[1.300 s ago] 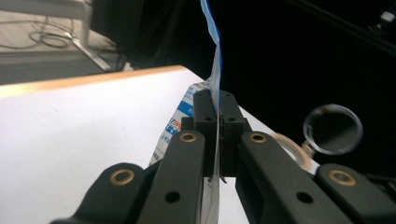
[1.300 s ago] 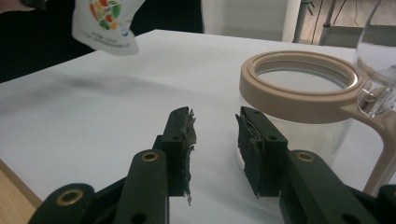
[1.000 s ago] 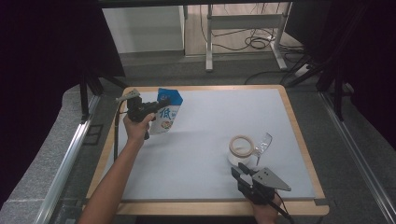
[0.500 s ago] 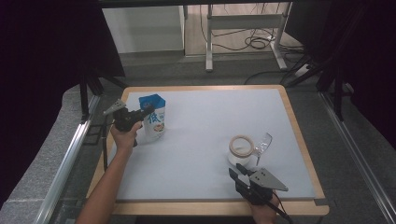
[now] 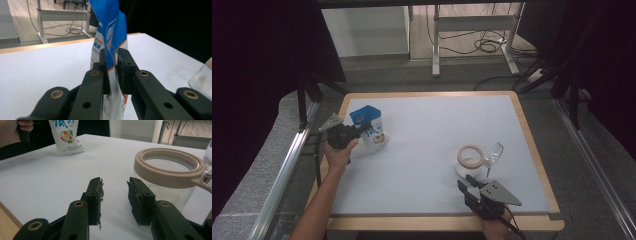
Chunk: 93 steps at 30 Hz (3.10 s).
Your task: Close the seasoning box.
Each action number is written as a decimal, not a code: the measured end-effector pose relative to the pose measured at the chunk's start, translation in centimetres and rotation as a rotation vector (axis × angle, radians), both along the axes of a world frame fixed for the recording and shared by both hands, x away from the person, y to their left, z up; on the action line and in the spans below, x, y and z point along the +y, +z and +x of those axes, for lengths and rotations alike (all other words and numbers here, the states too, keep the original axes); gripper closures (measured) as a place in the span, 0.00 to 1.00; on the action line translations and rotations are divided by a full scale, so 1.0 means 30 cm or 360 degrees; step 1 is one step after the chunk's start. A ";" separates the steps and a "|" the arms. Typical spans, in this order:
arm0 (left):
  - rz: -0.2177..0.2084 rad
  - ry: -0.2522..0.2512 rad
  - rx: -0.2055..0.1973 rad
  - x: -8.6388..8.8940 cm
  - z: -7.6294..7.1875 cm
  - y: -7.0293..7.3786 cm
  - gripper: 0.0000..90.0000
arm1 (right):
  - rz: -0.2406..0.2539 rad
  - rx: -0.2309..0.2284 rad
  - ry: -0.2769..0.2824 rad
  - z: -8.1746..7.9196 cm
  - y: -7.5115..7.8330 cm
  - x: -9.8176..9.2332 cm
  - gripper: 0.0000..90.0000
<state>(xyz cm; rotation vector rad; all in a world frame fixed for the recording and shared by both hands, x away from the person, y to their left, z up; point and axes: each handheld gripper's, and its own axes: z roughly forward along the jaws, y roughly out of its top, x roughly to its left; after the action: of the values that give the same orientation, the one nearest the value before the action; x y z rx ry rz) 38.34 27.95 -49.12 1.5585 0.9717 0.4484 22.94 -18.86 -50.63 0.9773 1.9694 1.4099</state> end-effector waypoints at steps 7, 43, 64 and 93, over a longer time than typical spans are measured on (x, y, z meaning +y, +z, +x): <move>0.0002 -0.0011 0.0020 -0.009 0.009 -0.010 0.79 | -0.0007 -0.0002 0.0000 -0.002 -0.001 0.001 0.70; 0.0228 -0.0027 -0.0047 -0.075 -0.079 -0.008 0.78 | 0.0003 -0.0012 -0.0032 -0.006 0.013 -0.022 0.70; 0.0184 -0.0078 -0.0007 -0.076 -0.092 -0.029 0.37 | 0.0017 -0.0017 -0.0061 -0.016 0.021 -0.047 0.69; 0.0290 -0.0106 0.0113 -0.054 -0.254 -0.105 0.35 | 0.0057 -0.0165 -0.0279 0.071 0.214 -0.238 1.00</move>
<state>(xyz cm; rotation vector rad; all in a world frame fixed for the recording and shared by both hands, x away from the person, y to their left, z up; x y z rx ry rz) 30.71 26.33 -52.26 1.7764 0.9512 0.4472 25.06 -26.02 -44.22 1.0444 1.7449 1.3734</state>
